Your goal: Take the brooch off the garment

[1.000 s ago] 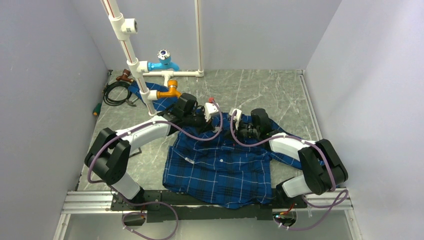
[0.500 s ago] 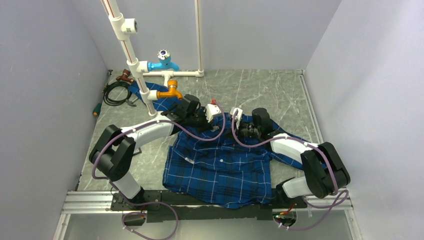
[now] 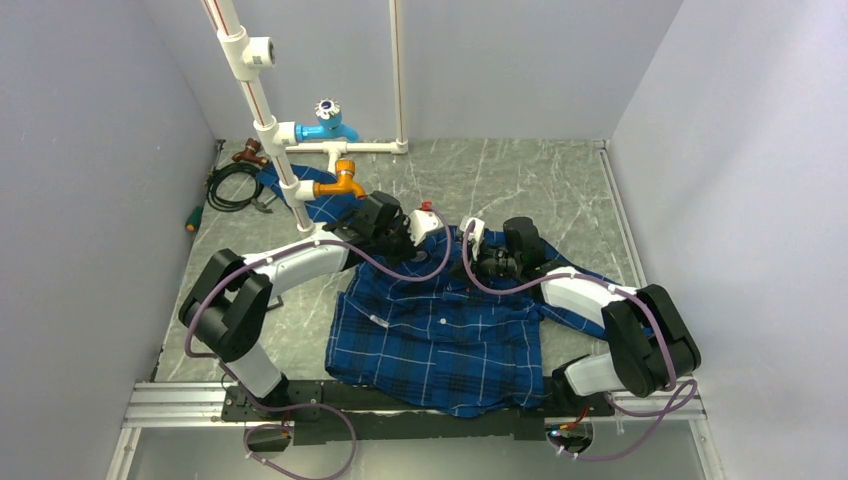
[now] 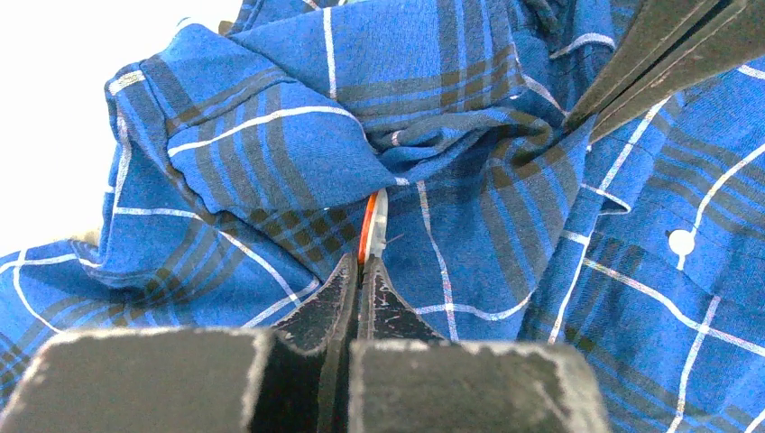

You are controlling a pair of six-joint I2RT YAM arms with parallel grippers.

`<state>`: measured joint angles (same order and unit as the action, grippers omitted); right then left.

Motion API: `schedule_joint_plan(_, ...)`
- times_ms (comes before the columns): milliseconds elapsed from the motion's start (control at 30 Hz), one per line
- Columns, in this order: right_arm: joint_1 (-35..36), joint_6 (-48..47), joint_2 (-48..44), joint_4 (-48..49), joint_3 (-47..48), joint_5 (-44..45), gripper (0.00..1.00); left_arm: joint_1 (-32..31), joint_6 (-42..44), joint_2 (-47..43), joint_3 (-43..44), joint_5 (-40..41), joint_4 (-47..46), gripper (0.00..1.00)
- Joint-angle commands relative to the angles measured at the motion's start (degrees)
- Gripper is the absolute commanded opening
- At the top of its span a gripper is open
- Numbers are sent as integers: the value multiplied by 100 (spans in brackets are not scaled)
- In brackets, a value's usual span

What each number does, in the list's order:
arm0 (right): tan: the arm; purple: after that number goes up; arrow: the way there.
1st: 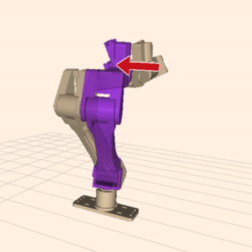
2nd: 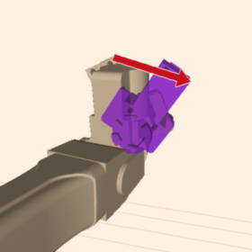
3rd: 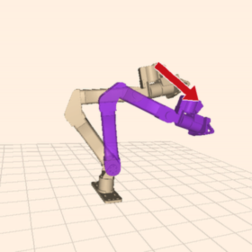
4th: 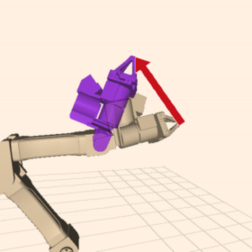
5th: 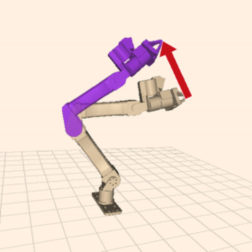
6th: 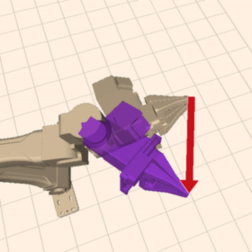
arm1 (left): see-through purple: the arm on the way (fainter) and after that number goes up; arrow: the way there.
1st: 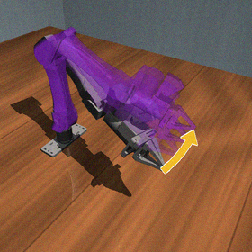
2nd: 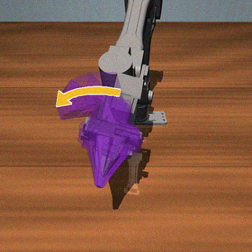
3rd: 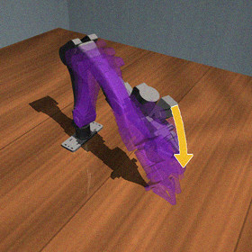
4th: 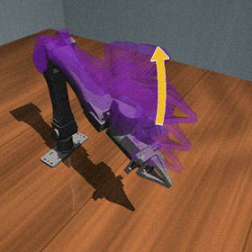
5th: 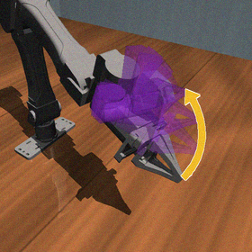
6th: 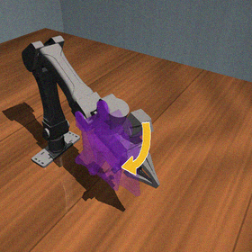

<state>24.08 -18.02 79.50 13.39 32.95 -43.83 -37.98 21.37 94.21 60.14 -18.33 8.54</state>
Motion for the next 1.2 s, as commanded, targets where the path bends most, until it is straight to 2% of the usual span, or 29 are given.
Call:
schedule_joint_plan(0,-17,-130,9,6,232,-178,0,-21,-18,-415,58,114,-4,0)
schedule_joint_plan(100,-18,-150,42,-53,283,-185,1,-17,-99,-613,13,-43,-42,0)
schedule_joint_plan(233,-17,-172,81,-99,341,-209,9,-17,-215,-792,91,-129,46,0)
schedule_joint_plan(367,-17,-128,65,-140,430,-280,33,42,-276,-1014,186,-615,208,0)
schedule_joint_plan(533,-18,-128,-247,-456,615,-333,55,174,-369,-1365,281,-1453,401,0)
schedule_joint_plan(667,-26,-37,-649,-728,804,-450,82,376,-580,-1592,327,-2224,397,0)
schedule_joint_plan(700,-26,-23,-740,-854,889,-517,85,406,-603,-1651,326,-2372,387,0)
schedule_joint_plan(1000,-17,302,-1564,-1619,1471,-944,86,432,-877,-1937,544,-3022,78,0)
schedule_joint_plan(1167,-17,663,-1689,-1585,1680,-1007,84,425,-975,-2013,737,-3247,127,0)
